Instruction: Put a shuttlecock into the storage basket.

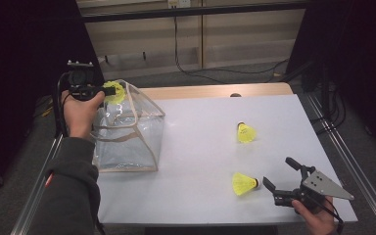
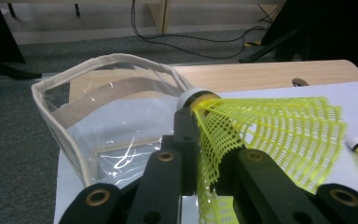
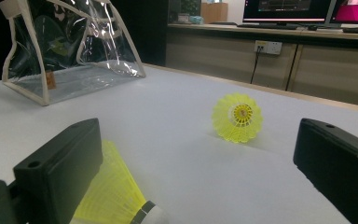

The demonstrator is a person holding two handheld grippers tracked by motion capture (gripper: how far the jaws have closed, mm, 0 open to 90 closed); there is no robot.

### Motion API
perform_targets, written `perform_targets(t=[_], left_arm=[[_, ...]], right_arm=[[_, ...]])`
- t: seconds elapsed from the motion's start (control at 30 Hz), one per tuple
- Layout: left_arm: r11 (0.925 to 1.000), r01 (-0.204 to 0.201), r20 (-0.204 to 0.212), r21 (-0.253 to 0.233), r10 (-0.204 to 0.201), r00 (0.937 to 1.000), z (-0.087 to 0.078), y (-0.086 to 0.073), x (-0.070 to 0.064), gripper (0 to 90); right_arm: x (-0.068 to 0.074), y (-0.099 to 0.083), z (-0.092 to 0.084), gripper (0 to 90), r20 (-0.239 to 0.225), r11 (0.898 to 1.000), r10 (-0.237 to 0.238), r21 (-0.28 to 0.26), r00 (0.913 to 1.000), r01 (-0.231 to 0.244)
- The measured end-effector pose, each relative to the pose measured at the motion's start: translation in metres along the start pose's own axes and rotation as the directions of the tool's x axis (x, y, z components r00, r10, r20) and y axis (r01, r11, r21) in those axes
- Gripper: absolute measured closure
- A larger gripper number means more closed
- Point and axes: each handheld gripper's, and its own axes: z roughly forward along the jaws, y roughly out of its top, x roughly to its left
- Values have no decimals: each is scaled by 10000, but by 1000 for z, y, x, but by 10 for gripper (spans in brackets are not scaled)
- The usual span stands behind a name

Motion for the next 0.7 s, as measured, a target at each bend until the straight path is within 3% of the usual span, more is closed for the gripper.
perform_targets(t=[0.7], left_arm=[[9996,71,-402,278,-60,9992,13,-5,11,838]], right_arm=[[0,0,0,13,-25,10000,20,21,10000,-20]])
